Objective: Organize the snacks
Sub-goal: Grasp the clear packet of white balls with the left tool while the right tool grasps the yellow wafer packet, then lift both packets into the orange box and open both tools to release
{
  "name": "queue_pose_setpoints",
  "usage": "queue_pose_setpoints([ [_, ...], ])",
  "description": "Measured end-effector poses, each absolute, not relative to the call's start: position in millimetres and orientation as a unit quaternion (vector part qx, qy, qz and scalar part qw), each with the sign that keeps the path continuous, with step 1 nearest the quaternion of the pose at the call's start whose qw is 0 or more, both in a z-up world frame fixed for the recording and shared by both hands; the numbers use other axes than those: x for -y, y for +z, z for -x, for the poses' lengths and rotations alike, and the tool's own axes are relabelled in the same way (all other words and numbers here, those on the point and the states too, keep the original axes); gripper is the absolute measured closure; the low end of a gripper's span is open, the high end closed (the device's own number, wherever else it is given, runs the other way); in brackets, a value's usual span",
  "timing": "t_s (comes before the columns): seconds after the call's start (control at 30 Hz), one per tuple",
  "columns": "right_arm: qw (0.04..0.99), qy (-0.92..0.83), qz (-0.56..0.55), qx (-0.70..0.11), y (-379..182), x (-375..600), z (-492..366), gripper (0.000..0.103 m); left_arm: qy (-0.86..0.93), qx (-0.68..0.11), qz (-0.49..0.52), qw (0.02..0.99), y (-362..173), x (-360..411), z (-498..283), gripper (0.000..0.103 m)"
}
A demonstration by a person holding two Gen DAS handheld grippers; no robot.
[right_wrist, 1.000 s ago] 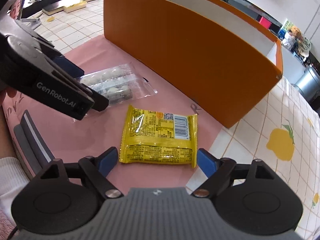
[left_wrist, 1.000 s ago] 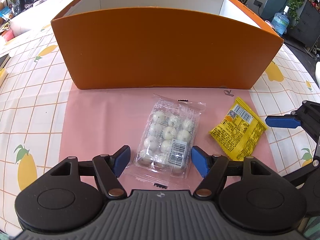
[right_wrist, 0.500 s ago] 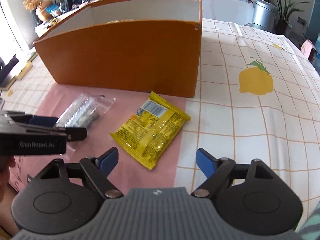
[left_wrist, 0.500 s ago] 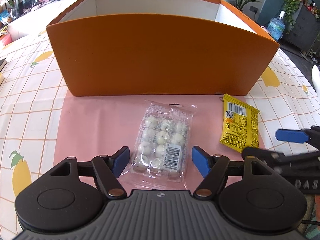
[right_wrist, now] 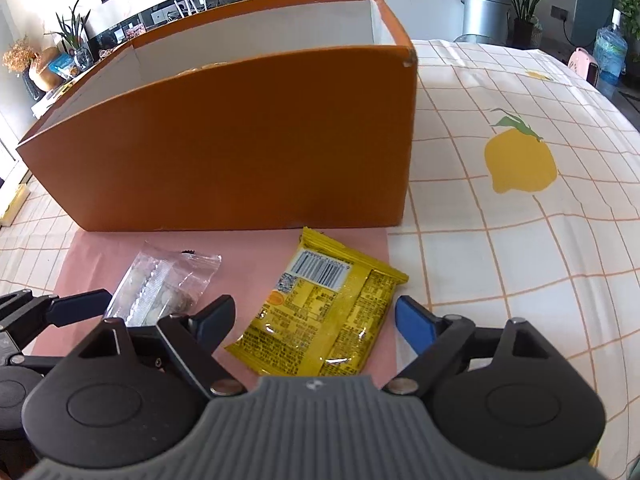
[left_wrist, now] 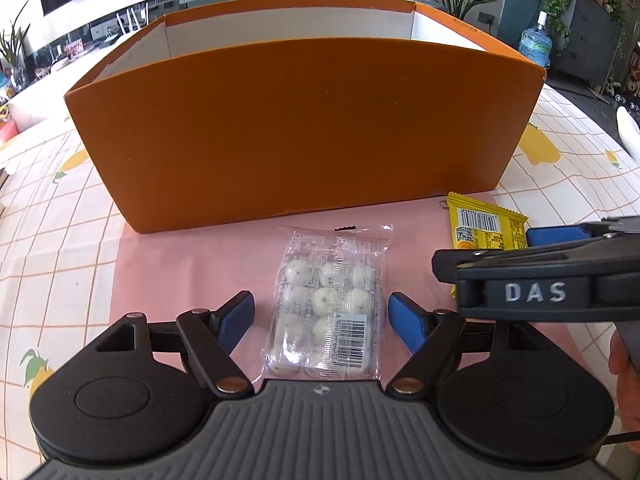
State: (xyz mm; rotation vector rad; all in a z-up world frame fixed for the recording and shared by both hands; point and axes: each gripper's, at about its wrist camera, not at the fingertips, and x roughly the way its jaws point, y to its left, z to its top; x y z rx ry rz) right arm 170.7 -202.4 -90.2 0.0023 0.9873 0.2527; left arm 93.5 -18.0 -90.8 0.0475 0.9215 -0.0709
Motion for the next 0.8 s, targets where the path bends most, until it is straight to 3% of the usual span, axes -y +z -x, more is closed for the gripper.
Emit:
queue_pose_setpoints([
  [0.1,0.878,0.117,0.022,-0.463,-92.8,198.9,-171.2,0.02,-0.038,-0.44,-0.025,0.897,-92.6,17.9,-92.7,0.015],
  [0.17,0.881,0.112,0.04,-0.458,-92.7,196.9,-170.6,0.028,-0.039,-0.438,-0.025,0.898,-93.6,17.5,-92.9,0.016],
  [0.3,0.883,0.112,0.048,-0.453,-93.1,199.5,-168.6,0.035,-0.054,-0.433,-0.028,0.899,-91.9,17.3,-90.9,0.032],
  [0.4,0.882,0.118,0.049,-0.453,-93.0,201.4,-169.3,0.038,-0.057,-0.432,-0.03,0.899,-91.1,18.0,-90.4,0.036],
  [0.8,0.876,0.136,0.066,-0.459,-88.2,208.6,-151.6,0.046,-0.043,-0.442,0.059,0.894,-83.1,-2.8,-91.8,0.044],
])
